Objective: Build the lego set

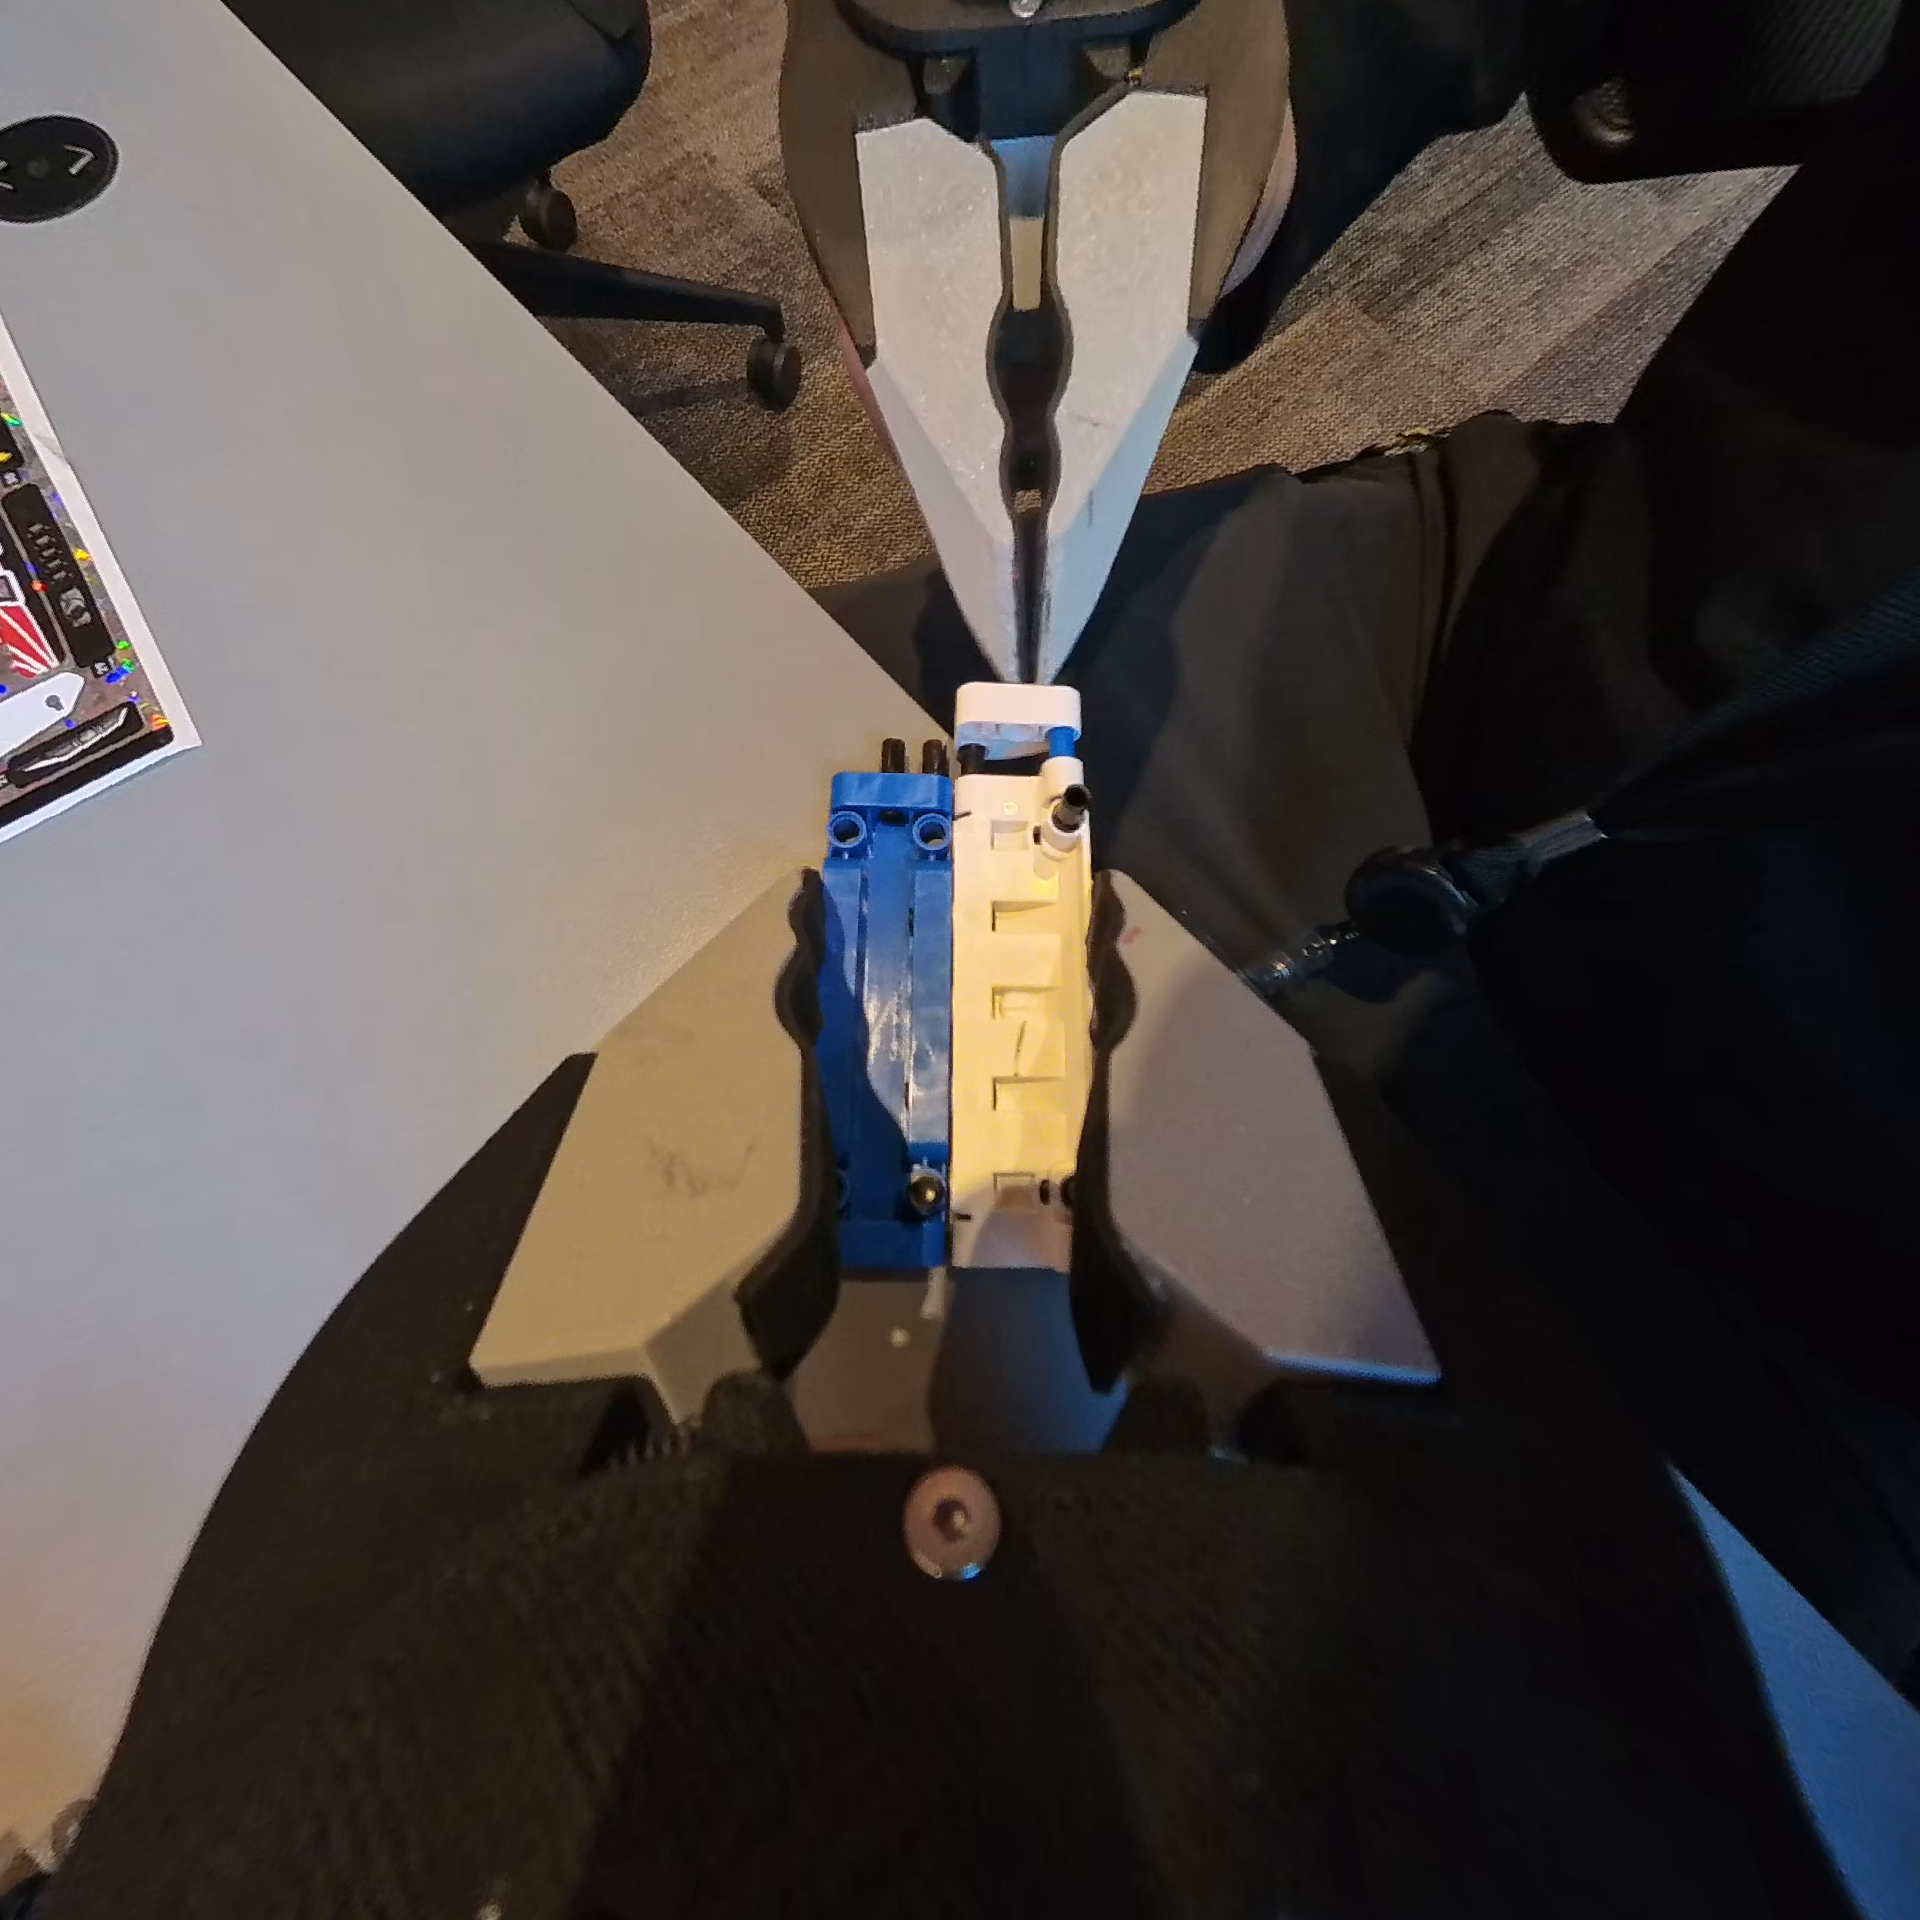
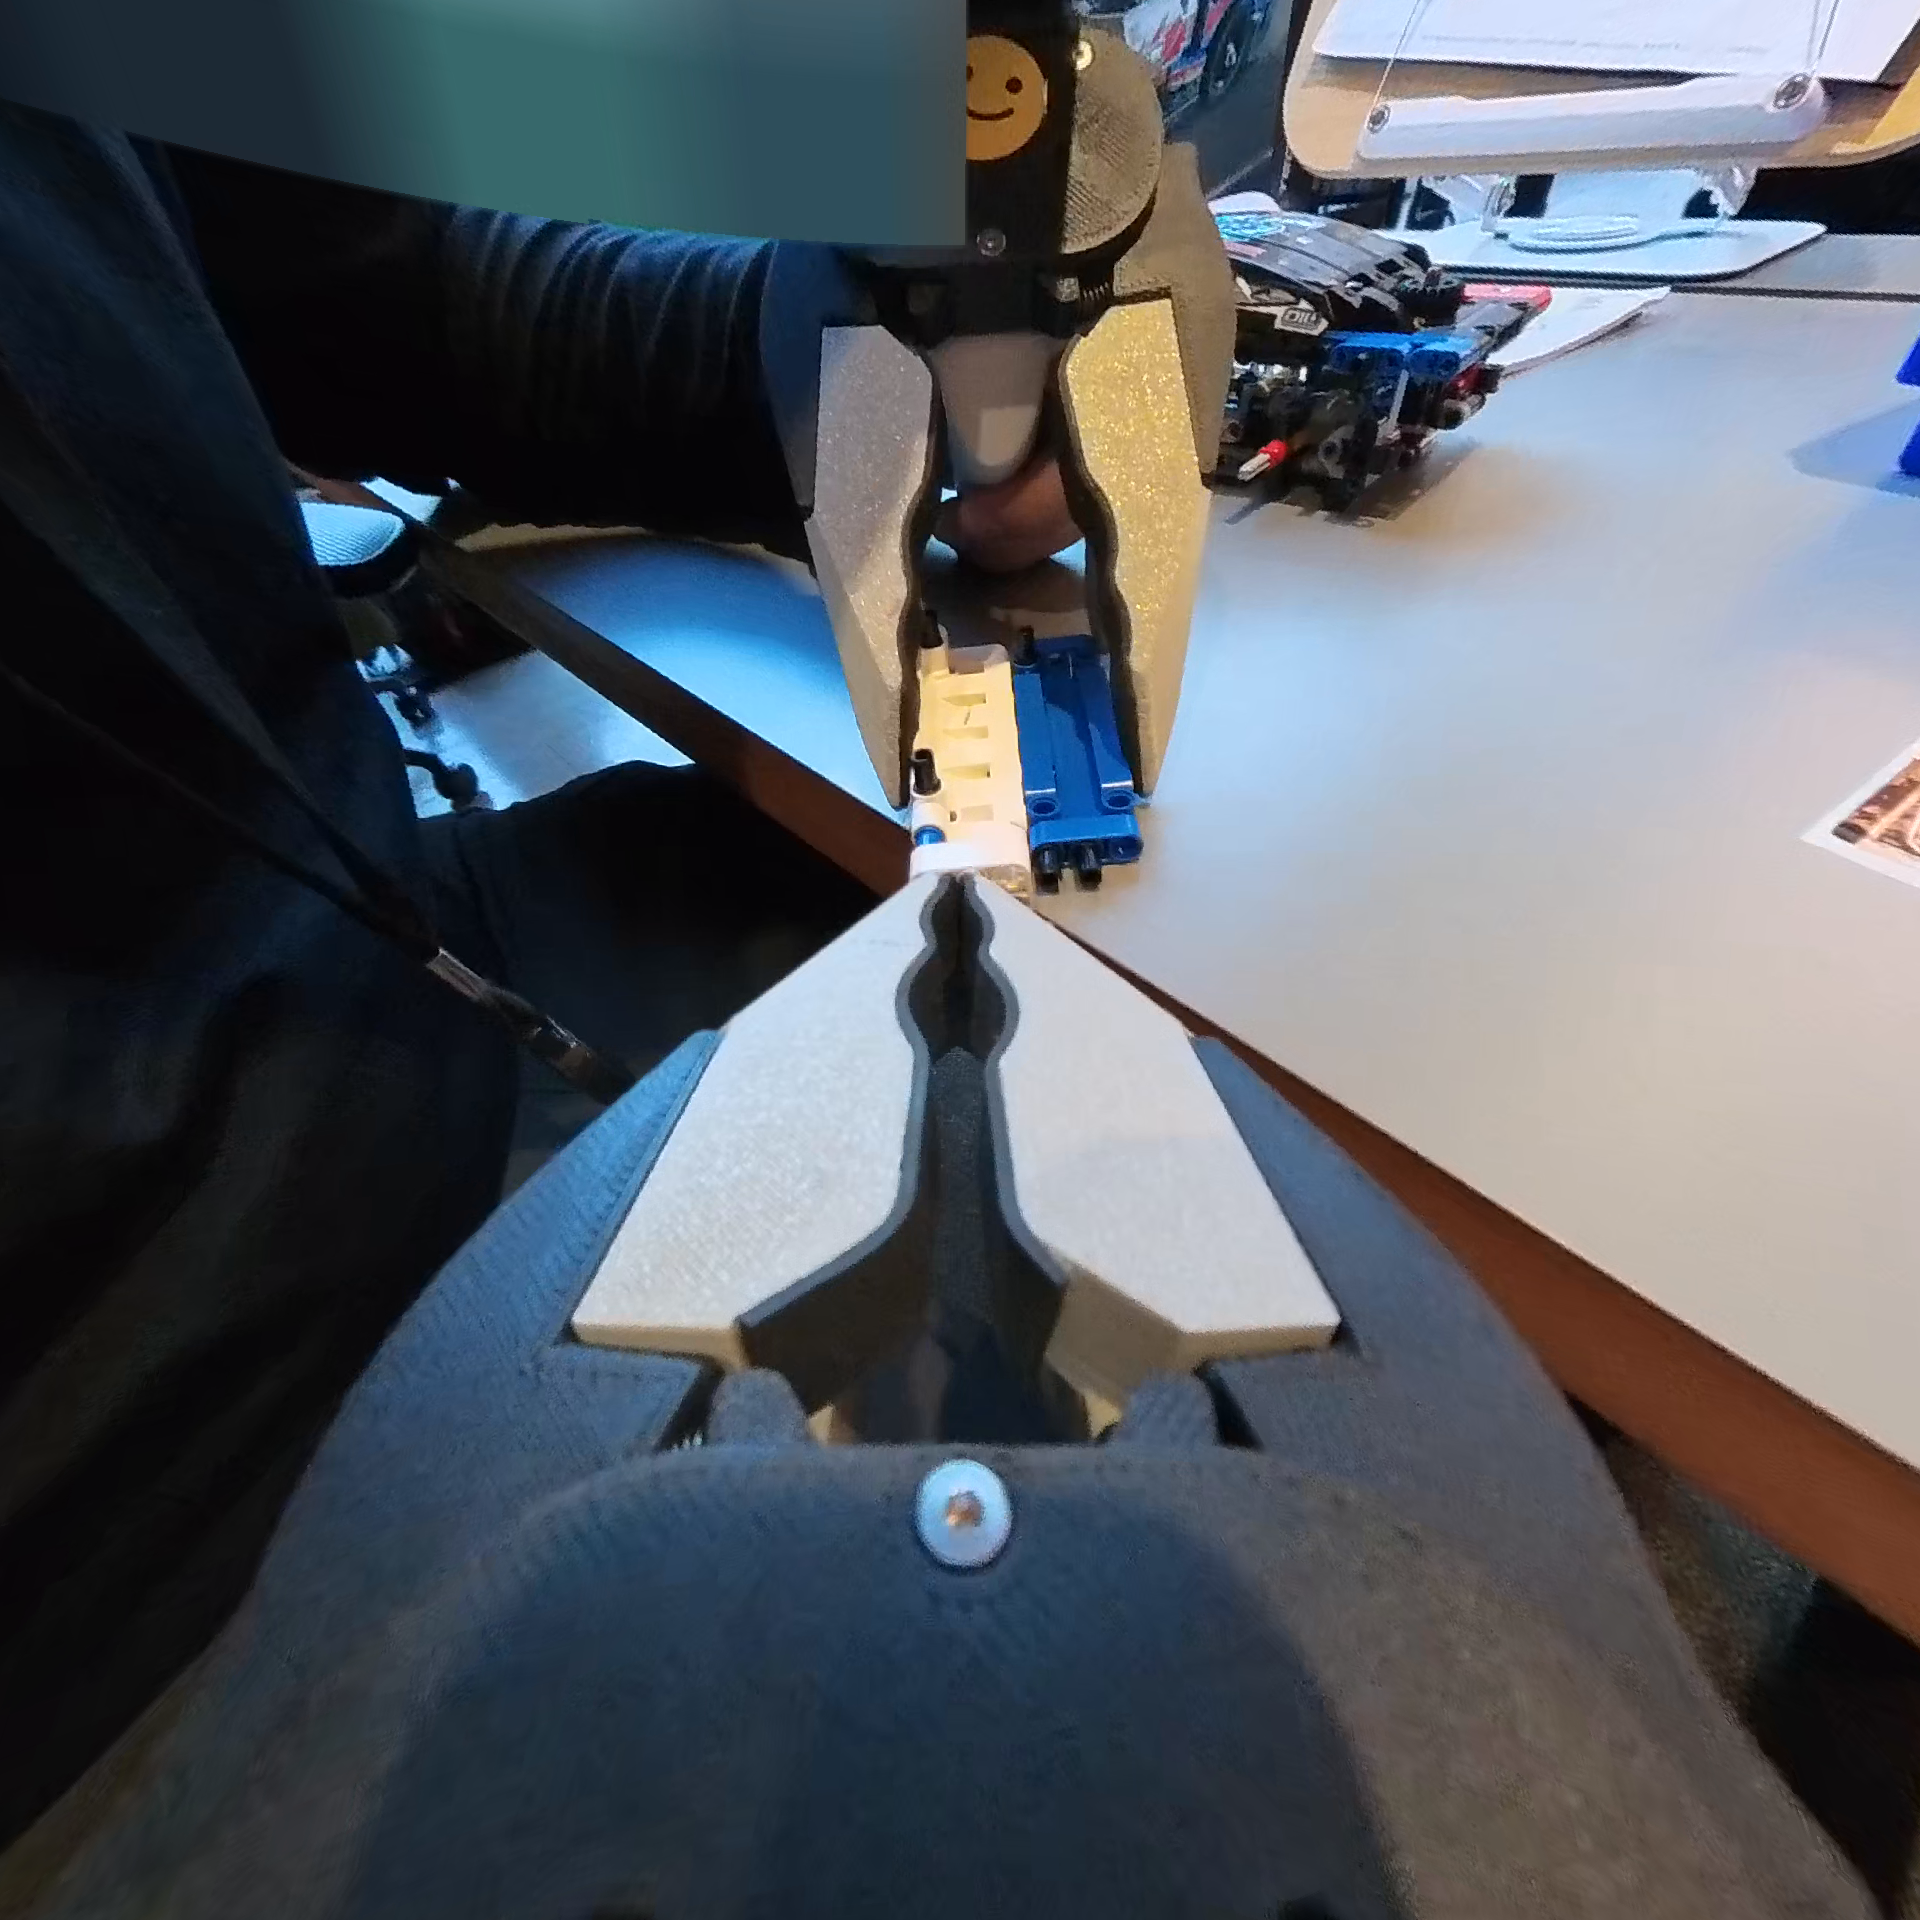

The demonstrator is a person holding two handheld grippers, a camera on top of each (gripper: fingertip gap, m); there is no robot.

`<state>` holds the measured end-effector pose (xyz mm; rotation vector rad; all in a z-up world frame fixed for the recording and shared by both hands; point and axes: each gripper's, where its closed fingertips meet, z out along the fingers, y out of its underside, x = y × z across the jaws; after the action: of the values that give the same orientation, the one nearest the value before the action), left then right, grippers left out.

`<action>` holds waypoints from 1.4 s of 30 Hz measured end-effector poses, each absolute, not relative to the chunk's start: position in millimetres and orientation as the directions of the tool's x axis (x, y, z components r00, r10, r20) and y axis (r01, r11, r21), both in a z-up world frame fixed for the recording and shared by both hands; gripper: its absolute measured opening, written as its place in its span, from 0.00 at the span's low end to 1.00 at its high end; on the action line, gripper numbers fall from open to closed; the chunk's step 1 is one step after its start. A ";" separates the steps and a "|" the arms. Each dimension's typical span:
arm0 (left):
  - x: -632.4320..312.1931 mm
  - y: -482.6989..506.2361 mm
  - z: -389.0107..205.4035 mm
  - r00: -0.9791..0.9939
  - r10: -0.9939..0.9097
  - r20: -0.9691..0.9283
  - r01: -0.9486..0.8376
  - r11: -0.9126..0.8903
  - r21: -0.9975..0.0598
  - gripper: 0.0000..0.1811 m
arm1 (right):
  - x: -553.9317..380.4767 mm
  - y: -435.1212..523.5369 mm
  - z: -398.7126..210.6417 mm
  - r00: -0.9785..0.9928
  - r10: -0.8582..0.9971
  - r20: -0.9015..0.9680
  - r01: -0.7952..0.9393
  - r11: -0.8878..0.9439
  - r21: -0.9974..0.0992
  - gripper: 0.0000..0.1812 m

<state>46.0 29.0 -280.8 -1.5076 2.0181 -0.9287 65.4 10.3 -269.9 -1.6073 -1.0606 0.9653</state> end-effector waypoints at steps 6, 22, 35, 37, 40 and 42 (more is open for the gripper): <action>46.3 29.9 -280.8 -0.294 -0.955 0.025 -0.648 0.180 -0.740 0.27 | 65.6 11.7 -270.4 0.309 0.920 -0.241 0.148 -0.297 -0.943 0.00; 46.7 33.5 -280.8 -0.271 -0.962 -0.016 -0.646 0.195 -0.738 0.26 | 65.5 19.5 -273.5 0.303 0.583 -0.754 -0.023 -0.786 -0.618 0.00; 52.7 16.1 -280.4 -0.395 -0.919 0.007 -0.620 0.261 -0.740 0.27 | 68.2 0.0 -272.9 0.256 0.475 -0.842 -0.221 -0.819 -0.529 0.00; 52.9 16.4 -280.4 -0.391 -0.920 0.005 -0.621 0.259 -0.740 0.27 | 68.5 0.4 -273.0 0.309 0.488 -0.816 -0.202 -0.805 -0.558 0.00; 53.5 18.5 -280.3 -0.375 -0.927 -0.007 -0.623 0.258 -0.738 0.26 | 68.9 2.9 -272.9 0.345 0.478 -0.808 -0.217 -0.797 -0.564 0.00; 53.6 18.7 -280.3 -0.374 -0.927 -0.019 -0.621 0.265 -0.738 0.26 | 68.5 3.3 -273.0 0.357 0.477 -0.803 -0.222 -0.792 -0.569 0.00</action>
<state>53.6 18.7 -280.3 -1.3977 2.0898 -0.9051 68.5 3.3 -273.0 -2.0127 -0.2206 1.4808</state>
